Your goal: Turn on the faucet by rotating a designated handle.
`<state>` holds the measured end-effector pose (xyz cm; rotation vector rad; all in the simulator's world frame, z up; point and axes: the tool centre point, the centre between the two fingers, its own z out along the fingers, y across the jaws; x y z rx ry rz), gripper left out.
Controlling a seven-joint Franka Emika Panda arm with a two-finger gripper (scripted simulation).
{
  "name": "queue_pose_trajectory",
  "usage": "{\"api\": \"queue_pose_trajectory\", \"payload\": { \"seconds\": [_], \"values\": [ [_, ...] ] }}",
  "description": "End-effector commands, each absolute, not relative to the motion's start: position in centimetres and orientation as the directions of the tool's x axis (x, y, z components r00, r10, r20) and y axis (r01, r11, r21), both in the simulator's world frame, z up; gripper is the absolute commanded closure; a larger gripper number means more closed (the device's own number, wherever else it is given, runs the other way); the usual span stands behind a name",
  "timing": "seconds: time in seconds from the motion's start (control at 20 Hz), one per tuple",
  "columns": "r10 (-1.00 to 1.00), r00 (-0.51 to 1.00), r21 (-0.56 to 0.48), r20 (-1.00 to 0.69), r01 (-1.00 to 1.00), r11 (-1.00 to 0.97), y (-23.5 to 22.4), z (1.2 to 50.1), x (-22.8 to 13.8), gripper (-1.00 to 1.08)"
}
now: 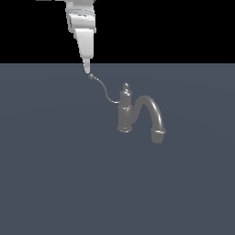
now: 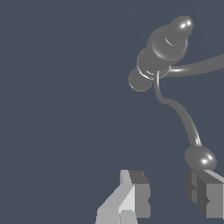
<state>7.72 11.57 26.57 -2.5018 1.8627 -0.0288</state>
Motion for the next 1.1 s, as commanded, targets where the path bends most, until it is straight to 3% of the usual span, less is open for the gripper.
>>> {"api": "queue_pose_trajectory", "payload": {
  "seconds": [0.0,0.3,1.05],
  "values": [
    [-0.969,0.246,0.000,0.001,-0.969,-0.246,9.3,24.3,8.1,1.08],
    [-0.970,0.244,0.001,0.001,-0.970,-0.244,9.2,24.3,8.1,1.08],
    [-0.970,0.244,0.001,0.001,-0.970,-0.244,8.2,24.3,4.2,1.08]
  ]
}}
